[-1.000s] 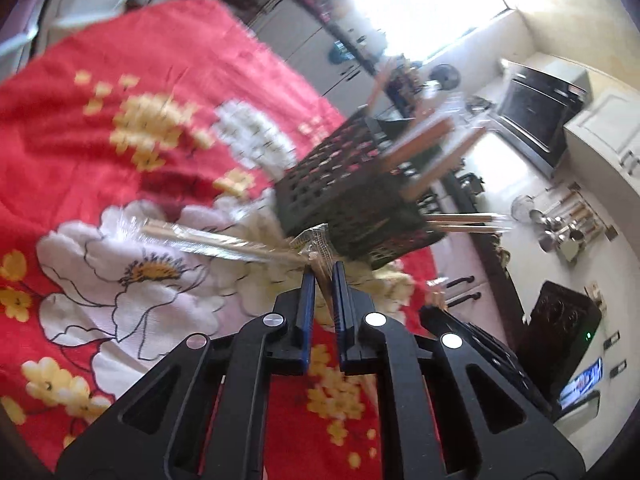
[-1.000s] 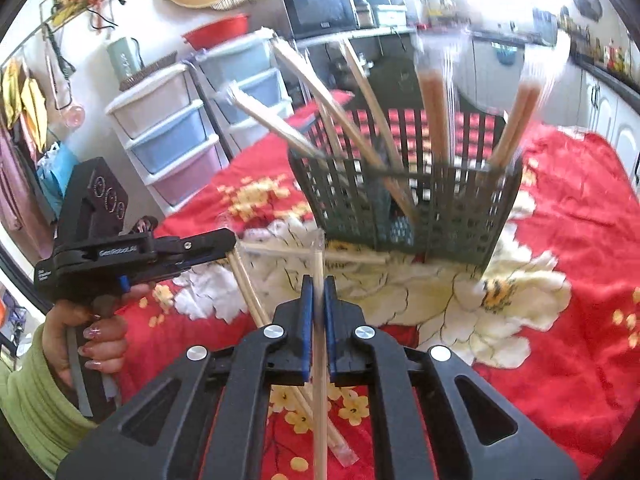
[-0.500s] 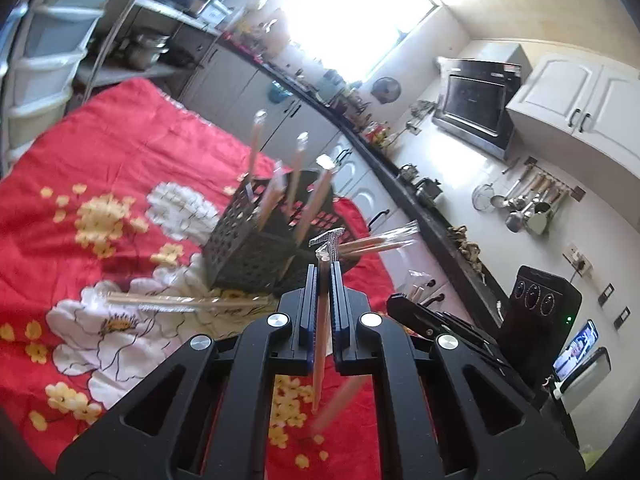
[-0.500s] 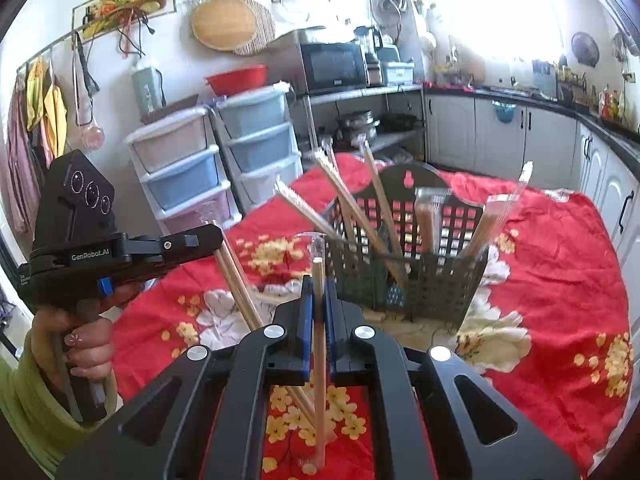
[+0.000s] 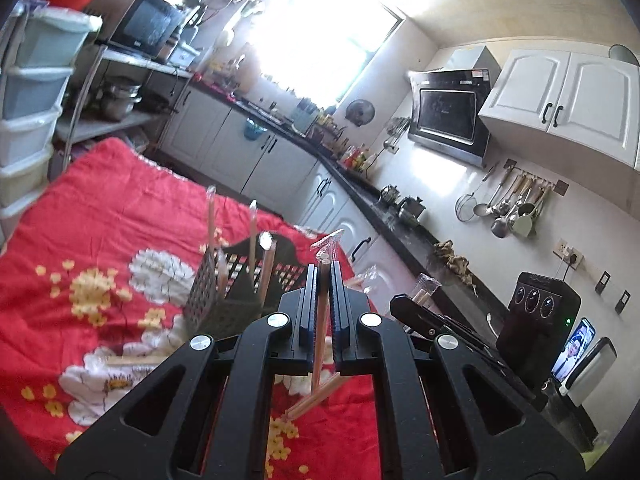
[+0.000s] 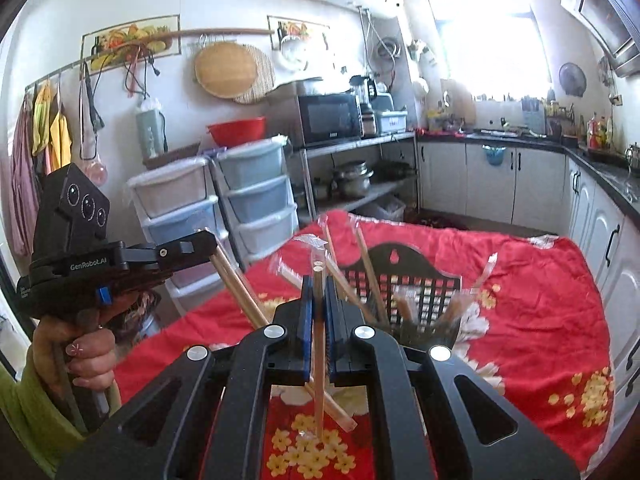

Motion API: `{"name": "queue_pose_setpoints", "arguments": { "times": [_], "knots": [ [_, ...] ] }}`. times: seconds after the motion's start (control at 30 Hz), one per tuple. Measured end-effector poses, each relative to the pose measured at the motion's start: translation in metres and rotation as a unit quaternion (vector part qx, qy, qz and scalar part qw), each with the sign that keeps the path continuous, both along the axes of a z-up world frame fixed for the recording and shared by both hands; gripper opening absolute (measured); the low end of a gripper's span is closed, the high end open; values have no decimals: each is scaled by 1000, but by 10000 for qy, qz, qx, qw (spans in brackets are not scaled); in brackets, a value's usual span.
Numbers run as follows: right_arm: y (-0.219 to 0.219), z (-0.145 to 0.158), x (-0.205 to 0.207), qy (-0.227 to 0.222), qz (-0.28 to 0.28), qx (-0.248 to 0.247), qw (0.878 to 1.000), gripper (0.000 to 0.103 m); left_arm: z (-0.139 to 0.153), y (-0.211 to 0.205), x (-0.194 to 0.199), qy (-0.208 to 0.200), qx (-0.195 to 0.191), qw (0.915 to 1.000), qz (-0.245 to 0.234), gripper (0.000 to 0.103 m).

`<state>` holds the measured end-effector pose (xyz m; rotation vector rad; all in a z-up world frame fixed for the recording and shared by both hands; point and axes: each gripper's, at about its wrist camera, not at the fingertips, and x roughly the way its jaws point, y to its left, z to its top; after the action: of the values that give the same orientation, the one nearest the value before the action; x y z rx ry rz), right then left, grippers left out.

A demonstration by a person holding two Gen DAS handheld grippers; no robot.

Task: Organize utensils
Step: 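Lift both held chopsticks upright and carry them above the green caddy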

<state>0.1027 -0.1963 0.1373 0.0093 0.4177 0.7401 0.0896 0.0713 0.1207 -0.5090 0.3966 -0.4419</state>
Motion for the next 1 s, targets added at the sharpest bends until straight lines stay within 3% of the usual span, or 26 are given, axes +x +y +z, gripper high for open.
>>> {"name": "queue_pose_setpoints", "arguments": {
  "times": [0.5,0.73,1.0],
  "knots": [
    [6,58,24,-534,-157,475,9973,6,63,19,10,-658,-83,9971,384,3],
    [5,84,42,-912,-494,653,9925,6,77,22,22,-822,-279,9949,507,3],
    [-5,84,64,-1182,-814,794,9865,6,78,15,42,-1002,-282,9915,775,3]
  ]
}}
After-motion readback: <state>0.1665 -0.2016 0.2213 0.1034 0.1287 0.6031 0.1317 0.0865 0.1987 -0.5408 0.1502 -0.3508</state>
